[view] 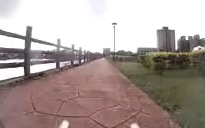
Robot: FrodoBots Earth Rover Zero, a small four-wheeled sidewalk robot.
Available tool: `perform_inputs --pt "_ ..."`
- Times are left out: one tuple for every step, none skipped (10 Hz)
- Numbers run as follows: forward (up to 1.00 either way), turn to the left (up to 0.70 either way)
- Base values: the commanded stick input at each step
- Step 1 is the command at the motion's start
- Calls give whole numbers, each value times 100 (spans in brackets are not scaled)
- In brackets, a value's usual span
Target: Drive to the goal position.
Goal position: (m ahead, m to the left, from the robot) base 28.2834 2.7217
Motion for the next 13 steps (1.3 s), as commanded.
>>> perform_inputs --pt "70 0" --pt "70 0" --pt "70 0" --pt "70 0" --pt "70 0" --pt "70 0" --pt "70 0" --pt "70 0" --pt "70 0" --pt "70 0" --pt "70 0" --pt "70 0" --pt "70 0"
